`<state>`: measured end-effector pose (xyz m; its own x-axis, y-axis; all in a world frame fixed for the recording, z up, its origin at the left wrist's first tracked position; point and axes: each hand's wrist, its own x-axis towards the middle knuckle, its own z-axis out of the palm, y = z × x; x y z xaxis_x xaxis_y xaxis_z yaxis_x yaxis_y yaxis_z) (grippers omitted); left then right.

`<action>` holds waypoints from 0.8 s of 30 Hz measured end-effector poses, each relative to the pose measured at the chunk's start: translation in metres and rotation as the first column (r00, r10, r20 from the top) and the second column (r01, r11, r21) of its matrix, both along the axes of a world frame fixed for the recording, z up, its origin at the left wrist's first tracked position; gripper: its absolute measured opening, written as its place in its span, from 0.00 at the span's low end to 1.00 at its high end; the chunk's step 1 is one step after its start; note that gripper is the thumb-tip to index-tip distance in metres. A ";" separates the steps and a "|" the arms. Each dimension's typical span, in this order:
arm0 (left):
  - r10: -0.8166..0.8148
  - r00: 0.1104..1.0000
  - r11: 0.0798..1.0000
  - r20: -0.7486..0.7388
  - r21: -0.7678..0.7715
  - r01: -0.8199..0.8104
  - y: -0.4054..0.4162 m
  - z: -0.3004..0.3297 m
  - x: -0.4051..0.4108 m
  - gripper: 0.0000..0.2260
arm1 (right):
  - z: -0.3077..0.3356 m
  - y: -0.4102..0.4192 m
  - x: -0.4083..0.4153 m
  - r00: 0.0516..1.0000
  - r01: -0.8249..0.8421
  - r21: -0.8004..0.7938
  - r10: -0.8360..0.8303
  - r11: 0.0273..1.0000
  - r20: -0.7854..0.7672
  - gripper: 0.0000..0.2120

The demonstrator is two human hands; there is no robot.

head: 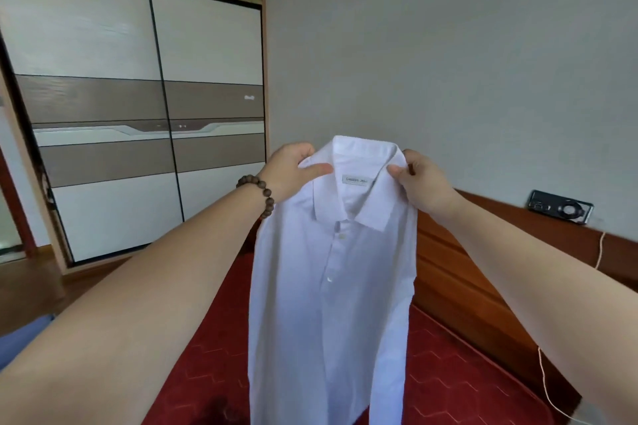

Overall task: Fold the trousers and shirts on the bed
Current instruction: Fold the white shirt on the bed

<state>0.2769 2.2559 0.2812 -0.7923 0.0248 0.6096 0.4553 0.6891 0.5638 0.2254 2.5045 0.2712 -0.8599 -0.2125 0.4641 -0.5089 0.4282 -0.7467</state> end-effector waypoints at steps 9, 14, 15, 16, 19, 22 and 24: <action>0.217 0.973 0.973 -0.074 0.098 -0.210 0.029 -0.003 0.014 0.26 | 0.012 -0.016 0.024 0.928 0.221 0.142 -0.163 0.965 -0.334 0.11; 0.087 0.995 0.963 -0.048 0.260 -0.071 0.062 -0.002 0.016 0.25 | 0.023 -0.037 0.041 0.979 0.026 -0.011 -0.027 1.000 -0.203 0.16; 0.056 0.998 0.957 -0.023 0.287 -0.047 0.067 -0.002 0.016 0.24 | 0.025 -0.040 0.045 0.988 0.009 -0.035 -0.014 0.999 -0.154 0.16; 0.029 1.000 0.950 -0.001 0.311 -0.027 0.070 -0.001 0.017 0.23 | 0.027 -0.042 0.048 0.996 -0.014 -0.068 0.008 0.998 -0.089 0.16; -0.017 0.999 0.951 0.029 0.310 0.007 0.073 -0.002 0.018 0.21 | 0.034 -0.041 0.055 0.974 -0.120 -0.227 0.159 0.967 0.164 0.13; -0.054 0.996 0.964 0.074 0.265 0.033 0.074 -0.006 0.023 0.20 | 0.039 -0.032 0.060 0.908 -0.182 -0.314 0.282 0.932 0.310 0.16; -0.076 0.994 0.978 0.081 0.203 0.058 0.074 -0.009 0.022 0.20 | 0.043 -0.026 0.060 0.904 -0.206 -0.250 0.281 0.946 0.321 0.16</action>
<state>0.2991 2.3295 0.2721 -0.8434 -0.0360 0.5361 0.4393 0.5282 0.7266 0.2853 2.4788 0.3138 -0.9075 -0.3687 0.2014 -0.2692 0.1423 -0.9525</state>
